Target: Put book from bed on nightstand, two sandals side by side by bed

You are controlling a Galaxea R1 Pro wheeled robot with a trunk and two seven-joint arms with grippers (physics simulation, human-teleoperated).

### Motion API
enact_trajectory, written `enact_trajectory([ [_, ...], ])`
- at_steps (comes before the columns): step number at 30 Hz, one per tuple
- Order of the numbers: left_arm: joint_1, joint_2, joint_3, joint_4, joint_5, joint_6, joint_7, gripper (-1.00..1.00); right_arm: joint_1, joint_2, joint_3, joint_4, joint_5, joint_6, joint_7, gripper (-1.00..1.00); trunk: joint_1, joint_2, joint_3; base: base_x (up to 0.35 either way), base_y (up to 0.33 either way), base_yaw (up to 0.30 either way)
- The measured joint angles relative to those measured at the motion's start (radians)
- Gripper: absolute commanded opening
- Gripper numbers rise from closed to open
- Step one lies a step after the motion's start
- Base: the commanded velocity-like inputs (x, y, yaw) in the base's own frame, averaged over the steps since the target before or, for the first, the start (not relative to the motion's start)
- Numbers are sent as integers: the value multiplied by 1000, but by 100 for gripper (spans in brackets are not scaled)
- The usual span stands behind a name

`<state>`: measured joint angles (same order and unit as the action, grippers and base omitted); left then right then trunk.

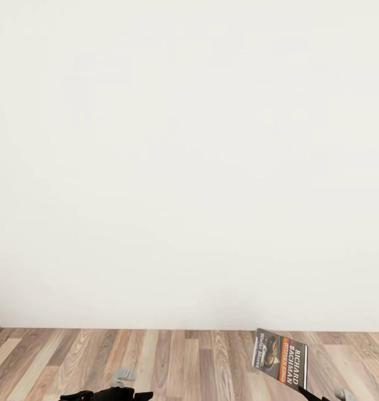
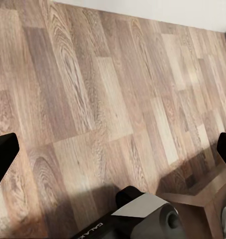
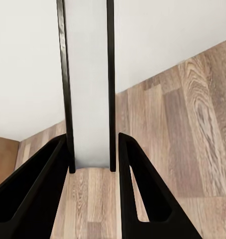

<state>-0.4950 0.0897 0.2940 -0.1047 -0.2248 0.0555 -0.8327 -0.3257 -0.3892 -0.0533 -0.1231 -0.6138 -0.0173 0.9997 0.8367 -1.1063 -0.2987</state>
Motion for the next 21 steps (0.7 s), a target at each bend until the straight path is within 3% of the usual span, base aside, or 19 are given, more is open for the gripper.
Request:
enact_trajectory([
  [8,0,-35,-5,1,-36,1,71,100,0,0,-1,0,-3,1,1,-100,0,0,0,203,0,-30],
  [11,0,-40,-4,2,-56,1,87,100,0,0,-3,-1,-7,1,2,-100,0,0,0,38,0,-184],
  [21,0,-42,-2,2,-63,0,94,100,0,0,-2,-1,-7,0,2,-100,0,0,0,4,0,-246],
])
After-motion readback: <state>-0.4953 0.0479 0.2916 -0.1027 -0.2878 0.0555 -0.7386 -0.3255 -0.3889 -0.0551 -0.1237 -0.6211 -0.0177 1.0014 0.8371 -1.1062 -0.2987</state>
